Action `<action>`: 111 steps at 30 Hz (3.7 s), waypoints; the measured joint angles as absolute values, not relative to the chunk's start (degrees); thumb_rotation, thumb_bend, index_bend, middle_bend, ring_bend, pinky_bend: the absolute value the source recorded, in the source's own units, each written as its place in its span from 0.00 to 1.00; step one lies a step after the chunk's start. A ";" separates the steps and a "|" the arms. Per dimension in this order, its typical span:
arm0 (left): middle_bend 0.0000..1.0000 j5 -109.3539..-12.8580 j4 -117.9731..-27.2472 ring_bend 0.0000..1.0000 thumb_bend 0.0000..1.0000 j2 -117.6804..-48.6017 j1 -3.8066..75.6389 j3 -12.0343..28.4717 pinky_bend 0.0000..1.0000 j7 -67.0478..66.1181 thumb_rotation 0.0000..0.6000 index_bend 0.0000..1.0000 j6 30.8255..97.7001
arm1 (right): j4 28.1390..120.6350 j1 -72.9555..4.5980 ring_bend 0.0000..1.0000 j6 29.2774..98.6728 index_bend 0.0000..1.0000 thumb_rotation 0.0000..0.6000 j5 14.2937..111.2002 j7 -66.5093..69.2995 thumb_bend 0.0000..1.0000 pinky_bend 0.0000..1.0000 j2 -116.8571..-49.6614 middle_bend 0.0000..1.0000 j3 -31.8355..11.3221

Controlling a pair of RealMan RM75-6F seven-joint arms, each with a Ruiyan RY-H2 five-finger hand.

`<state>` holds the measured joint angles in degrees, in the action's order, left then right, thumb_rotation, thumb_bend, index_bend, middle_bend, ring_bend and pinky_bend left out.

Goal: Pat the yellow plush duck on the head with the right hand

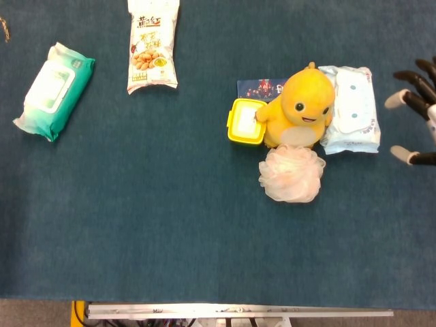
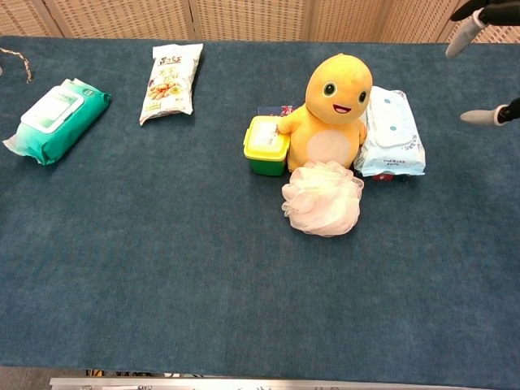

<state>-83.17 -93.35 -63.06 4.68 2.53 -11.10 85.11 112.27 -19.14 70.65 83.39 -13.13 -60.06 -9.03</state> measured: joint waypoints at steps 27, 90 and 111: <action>0.25 -83.18 -94.59 0.14 0.08 -61.99 4.36 2.68 0.27 -10.54 1.00 0.34 85.52 | 115.31 -30.93 0.09 58.31 0.35 1.00 71.38 -15.62 0.35 0.14 -67.75 0.22 -11.61; 0.26 -83.86 -96.44 0.14 0.08 -60.55 3.91 2.40 0.28 -9.77 1.00 0.35 85.96 | 97.45 -39.68 0.04 61.65 0.41 1.00 66.70 -23.06 0.56 0.00 -87.71 0.16 -12.36; 0.26 -83.57 -96.44 0.14 0.08 -60.72 3.99 2.36 0.29 -10.28 1.00 0.35 85.50 | 96.08 -38.83 0.04 61.90 0.41 1.00 64.39 -19.60 0.56 0.00 -87.31 0.16 -12.45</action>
